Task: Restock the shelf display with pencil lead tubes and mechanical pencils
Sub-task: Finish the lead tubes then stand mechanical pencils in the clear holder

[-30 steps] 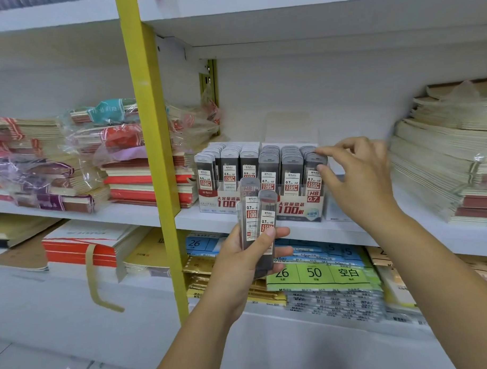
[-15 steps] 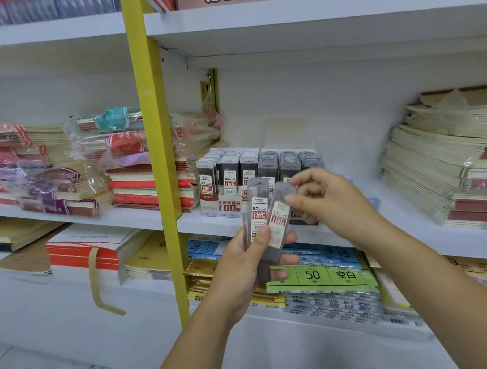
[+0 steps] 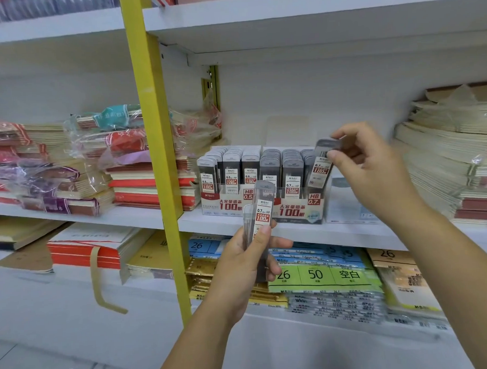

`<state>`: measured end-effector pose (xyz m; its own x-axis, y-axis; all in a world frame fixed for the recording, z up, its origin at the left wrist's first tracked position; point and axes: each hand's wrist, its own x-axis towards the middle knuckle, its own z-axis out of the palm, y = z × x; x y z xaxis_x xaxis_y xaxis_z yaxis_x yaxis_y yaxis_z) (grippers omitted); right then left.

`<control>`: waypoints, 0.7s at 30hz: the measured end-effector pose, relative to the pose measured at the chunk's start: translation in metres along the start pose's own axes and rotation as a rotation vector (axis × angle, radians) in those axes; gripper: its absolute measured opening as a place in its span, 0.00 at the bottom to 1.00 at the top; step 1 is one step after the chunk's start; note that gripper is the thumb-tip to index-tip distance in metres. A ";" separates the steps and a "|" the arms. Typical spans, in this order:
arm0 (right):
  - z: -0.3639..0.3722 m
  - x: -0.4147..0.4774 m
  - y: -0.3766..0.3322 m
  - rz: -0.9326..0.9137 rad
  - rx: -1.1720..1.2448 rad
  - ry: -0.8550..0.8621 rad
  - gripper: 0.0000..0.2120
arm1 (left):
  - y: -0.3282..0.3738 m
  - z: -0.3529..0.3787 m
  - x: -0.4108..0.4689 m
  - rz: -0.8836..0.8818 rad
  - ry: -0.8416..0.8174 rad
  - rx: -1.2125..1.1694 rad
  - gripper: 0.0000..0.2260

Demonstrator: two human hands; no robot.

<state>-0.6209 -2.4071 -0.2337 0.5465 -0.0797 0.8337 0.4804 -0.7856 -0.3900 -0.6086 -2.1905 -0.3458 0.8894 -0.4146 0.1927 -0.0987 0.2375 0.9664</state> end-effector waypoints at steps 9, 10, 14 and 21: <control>0.022 -0.004 0.020 0.020 -0.357 -0.023 0.12 | 0.002 0.001 -0.002 0.005 -0.022 -0.005 0.12; 0.024 -0.006 0.021 0.044 -0.381 -0.017 0.14 | 0.002 0.001 -0.003 0.007 -0.027 -0.004 0.10; 0.020 -0.011 0.013 -0.022 -0.443 0.111 0.12 | 0.004 0.002 -0.004 0.011 -0.026 -0.005 0.09; 0.022 -0.025 -0.036 0.229 0.355 -0.452 0.17 | 0.009 0.012 -0.007 0.012 -0.085 -0.027 0.13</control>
<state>-0.6369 -2.3632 -0.2490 0.8618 0.1071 0.4958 0.4735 -0.5206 -0.7105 -0.6207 -2.1959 -0.3368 0.8471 -0.4842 0.2192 -0.0961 0.2660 0.9592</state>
